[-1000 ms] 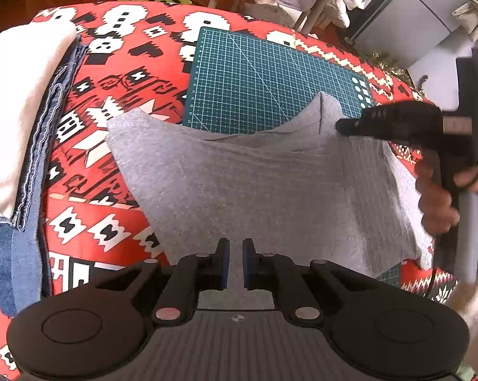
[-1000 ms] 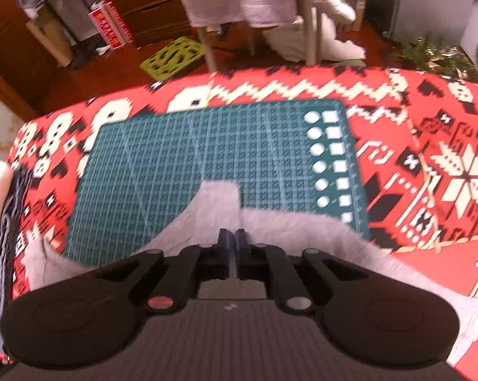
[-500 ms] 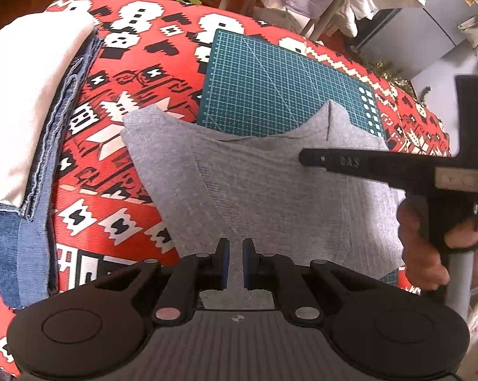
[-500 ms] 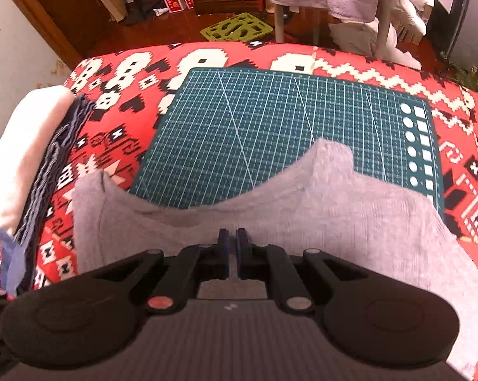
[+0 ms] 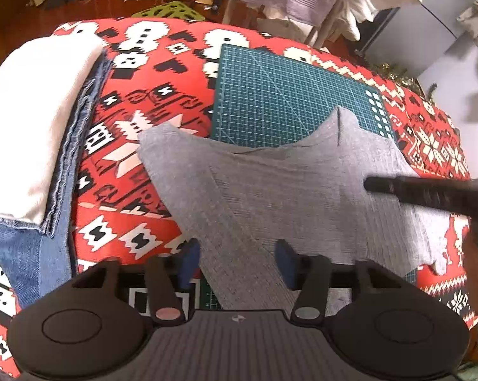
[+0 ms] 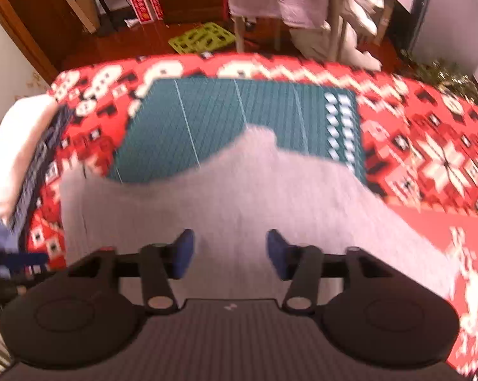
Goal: Fold clothes
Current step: 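Open both grippers and lift them away from the grey shirt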
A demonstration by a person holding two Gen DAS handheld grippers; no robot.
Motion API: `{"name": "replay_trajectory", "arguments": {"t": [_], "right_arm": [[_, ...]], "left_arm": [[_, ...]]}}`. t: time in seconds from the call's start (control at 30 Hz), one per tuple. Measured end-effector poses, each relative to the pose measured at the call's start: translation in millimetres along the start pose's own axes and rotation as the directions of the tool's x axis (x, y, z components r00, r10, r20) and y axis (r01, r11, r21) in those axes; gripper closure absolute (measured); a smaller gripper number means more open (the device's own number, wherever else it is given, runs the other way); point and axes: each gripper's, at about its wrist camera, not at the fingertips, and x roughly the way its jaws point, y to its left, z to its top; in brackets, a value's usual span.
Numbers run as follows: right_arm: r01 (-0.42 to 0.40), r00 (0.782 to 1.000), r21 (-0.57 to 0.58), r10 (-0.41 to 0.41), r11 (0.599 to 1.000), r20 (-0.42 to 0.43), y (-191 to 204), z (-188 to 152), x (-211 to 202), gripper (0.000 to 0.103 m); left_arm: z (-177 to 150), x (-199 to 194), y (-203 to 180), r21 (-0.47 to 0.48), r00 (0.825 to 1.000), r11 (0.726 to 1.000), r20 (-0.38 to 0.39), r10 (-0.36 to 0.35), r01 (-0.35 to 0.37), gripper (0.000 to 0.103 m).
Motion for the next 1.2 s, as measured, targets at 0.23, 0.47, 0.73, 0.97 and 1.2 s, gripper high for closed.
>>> {"name": "replay_trajectory", "arguments": {"t": [0.23,0.47,0.73,0.97,1.2], "right_arm": [[0.041,0.997,0.041,-0.038,0.998,-0.06,-14.7,-41.0,-2.2,0.019],[0.072,0.992,0.054,-0.066,0.996,-0.108,-20.0,-51.6,15.2,0.013],[0.139,0.978,0.017,-0.135,0.99,-0.162,-16.3,-57.5,32.4,0.0],[0.159,0.97,0.022,-0.152,0.987,-0.189,-14.3,-54.4,35.5,0.0],[0.175,0.96,0.039,-0.162,0.984,-0.227,-14.6,-49.4,36.2,0.0]], "left_arm": [[-16.5,18.9,-20.5,0.052,0.999,0.998,-0.033,0.021,-0.019,0.032],[-30.3,41.1,-40.8,0.122,0.995,0.991,-0.08,0.059,-0.049,0.019],[-33.3,53.7,-61.9,0.222,0.985,0.97,-0.118,0.126,-0.097,0.001],[-33.8,58.8,-69.5,0.232,0.975,0.961,-0.125,0.183,-0.151,0.0],[-38.3,57.8,-69.6,0.225,0.977,0.961,-0.105,0.188,-0.161,0.0]]}}
